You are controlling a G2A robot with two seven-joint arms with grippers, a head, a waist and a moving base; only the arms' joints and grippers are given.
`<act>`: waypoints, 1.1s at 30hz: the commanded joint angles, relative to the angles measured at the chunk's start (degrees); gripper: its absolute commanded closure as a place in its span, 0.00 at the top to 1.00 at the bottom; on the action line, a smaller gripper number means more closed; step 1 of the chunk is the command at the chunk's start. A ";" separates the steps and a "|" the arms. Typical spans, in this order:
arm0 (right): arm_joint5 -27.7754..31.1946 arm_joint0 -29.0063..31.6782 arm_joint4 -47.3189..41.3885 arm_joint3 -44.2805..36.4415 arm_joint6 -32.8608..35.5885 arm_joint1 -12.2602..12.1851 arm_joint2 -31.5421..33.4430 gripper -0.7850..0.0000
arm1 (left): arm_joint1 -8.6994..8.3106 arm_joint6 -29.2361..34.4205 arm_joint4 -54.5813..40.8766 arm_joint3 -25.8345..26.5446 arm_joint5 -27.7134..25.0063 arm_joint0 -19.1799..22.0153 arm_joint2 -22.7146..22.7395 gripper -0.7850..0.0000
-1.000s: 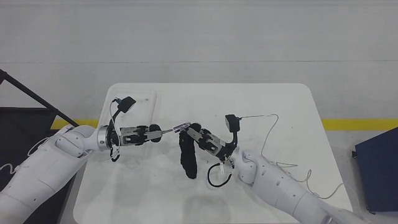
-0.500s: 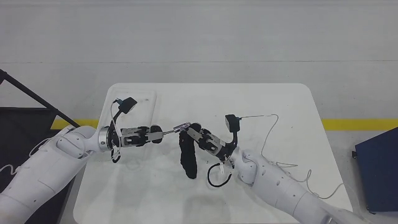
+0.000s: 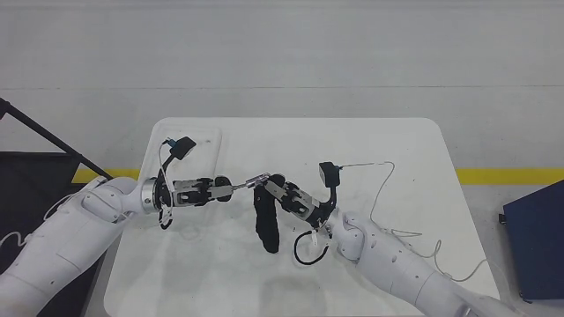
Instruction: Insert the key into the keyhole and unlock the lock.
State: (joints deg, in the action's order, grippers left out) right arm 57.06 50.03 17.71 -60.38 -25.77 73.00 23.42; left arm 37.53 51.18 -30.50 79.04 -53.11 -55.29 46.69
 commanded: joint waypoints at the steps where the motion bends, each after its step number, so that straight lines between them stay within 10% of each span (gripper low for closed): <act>1: 0.00 0.00 0.00 0.00 0.00 0.00 0.00 0.00 | 0.06 0.02 0.15 0.15 0.03 -0.02 0.11 0.00; 33: 0.00 0.00 0.00 0.00 0.00 0.00 0.00 0.00 | 1.68 -8.58 12.53 5.24 2.38 -3.30 6.19 0.00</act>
State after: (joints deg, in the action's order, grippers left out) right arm 57.06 50.03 17.71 -60.38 -25.77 73.00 23.42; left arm 39.09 44.22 -20.31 84.27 -49.68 -58.43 52.51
